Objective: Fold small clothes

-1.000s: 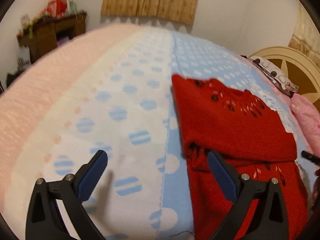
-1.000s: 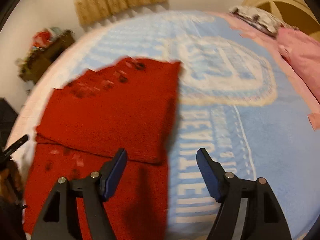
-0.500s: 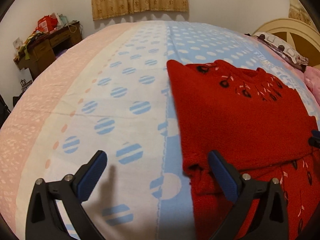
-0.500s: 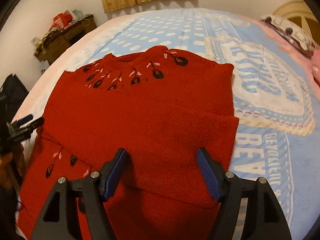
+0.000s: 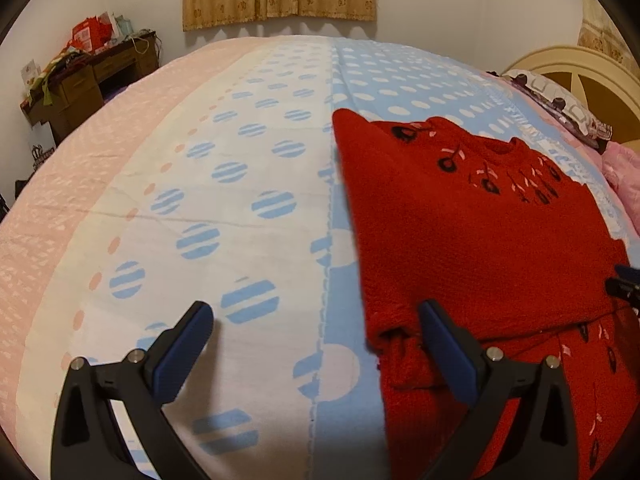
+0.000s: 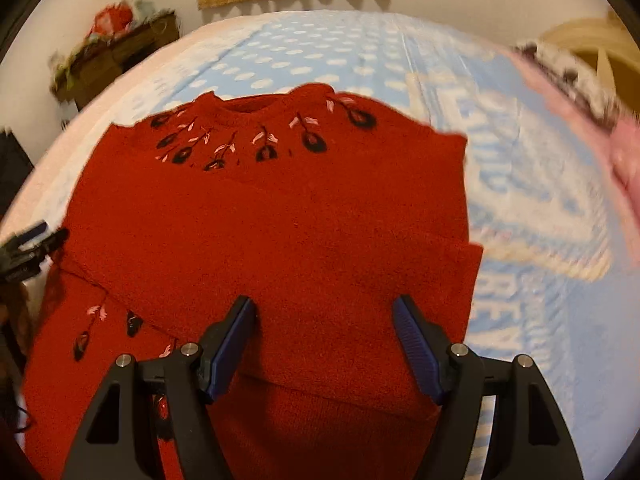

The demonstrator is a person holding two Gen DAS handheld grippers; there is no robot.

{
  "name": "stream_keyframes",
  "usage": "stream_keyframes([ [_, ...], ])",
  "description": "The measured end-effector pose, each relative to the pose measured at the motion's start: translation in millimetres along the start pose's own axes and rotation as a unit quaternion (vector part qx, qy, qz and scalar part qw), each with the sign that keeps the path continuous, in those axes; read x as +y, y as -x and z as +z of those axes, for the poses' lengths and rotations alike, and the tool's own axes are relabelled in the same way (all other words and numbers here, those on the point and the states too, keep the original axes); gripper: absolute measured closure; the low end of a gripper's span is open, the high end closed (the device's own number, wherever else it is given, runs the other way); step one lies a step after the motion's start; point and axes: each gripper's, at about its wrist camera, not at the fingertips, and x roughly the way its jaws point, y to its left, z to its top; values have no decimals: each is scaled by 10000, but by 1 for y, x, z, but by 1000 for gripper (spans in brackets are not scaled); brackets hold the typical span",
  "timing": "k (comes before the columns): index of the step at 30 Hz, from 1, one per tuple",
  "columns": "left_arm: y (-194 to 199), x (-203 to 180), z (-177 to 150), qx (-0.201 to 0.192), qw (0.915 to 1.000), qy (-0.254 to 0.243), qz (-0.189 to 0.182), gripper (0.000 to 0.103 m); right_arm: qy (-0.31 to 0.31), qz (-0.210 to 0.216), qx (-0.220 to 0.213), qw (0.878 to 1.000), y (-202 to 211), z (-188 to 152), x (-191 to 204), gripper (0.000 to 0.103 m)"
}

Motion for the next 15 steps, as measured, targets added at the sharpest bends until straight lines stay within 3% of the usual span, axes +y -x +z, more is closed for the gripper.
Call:
stream_keyframes([
  [5,10,-2,-1,-18,10000,0,-71,0,28,53,-12,10000,22,-19,-2,31],
  [10,37,-7,-17,-58,9983,-56,-576,0,99,63,-117,9999,52,-50,2,31],
  [15,71,-15,-41,-99,9965,-274,-790,0,48,38,-251,9997,76,-77,1,31],
])
